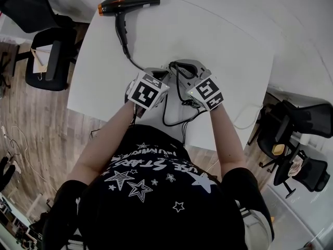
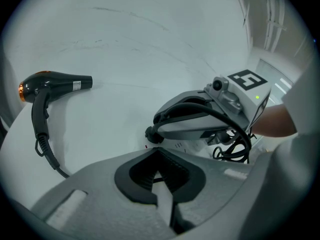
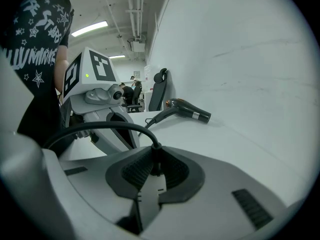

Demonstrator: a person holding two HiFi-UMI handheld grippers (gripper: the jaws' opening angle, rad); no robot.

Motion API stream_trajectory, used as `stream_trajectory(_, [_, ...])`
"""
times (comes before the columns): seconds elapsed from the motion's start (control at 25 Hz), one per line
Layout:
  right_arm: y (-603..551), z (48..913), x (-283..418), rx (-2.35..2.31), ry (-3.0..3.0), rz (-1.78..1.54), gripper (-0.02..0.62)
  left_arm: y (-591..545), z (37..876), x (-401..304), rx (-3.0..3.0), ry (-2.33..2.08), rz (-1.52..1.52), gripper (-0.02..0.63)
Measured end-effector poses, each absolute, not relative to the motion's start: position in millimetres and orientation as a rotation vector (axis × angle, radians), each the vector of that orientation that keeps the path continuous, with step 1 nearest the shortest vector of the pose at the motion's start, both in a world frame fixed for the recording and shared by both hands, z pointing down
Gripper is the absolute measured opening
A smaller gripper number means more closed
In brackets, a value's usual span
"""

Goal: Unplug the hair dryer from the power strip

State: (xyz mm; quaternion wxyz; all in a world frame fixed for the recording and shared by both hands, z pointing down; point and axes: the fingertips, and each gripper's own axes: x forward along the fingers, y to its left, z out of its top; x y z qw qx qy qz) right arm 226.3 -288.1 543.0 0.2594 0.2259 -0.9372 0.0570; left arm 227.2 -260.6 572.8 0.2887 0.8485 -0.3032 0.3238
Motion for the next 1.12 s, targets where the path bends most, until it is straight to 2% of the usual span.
stream_trajectory(0.2, [-296.9, 517.8, 234.9, 0.699, -2.675, 0.247, 0.057, -261.1, 572.6, 226.1, 2.258, -0.800, 0.851, 0.008])
stream_trajectory(0.4, [-297.2, 496.9, 230.6, 0.596, -2.595, 0.067, 0.058, -260.6, 572.6, 225.5, 2.260, -0.800, 0.850, 0.008])
stream_trajectory(1.12, [-266.8, 463.4, 255.2, 0.917, -2.510, 0.048, 0.061, -255.5, 570.1, 225.7, 2.330, -0.739, 0.780, 0.008])
